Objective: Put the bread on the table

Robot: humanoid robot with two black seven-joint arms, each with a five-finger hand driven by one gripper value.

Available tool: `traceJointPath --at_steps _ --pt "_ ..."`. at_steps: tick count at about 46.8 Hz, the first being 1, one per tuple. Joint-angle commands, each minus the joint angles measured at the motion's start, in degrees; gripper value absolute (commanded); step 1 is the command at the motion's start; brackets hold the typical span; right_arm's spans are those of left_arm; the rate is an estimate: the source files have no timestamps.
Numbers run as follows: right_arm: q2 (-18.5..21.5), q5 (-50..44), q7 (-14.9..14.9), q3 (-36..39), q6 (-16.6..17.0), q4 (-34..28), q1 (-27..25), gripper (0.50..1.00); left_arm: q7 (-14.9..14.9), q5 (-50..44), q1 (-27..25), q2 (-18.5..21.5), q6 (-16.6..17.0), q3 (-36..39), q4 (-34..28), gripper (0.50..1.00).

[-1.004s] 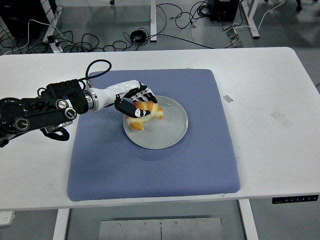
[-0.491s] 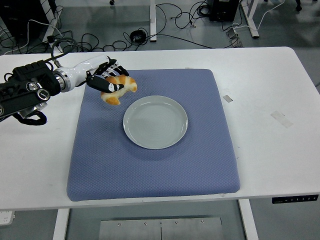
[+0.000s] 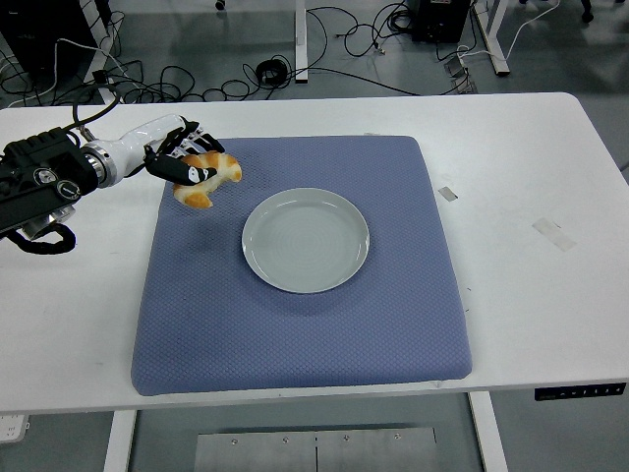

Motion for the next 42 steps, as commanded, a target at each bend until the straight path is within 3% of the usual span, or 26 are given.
traceJointPath --at_steps 1,21,42 --pt "0.0 0.0 0.0 0.0 0.0 0.0 0.0 1.000 0.0 0.1 0.2 -0.1 0.0 0.2 0.9 0.601" --pt "0.0 0.0 0.0 0.0 0.0 0.0 0.0 1.000 0.0 0.1 2.5 -0.2 0.0 0.3 1.8 0.611" --pt "0.0 0.0 0.0 0.0 0.0 0.0 0.0 1.000 0.0 0.1 4.5 -0.6 0.8 0.4 1.8 0.661"
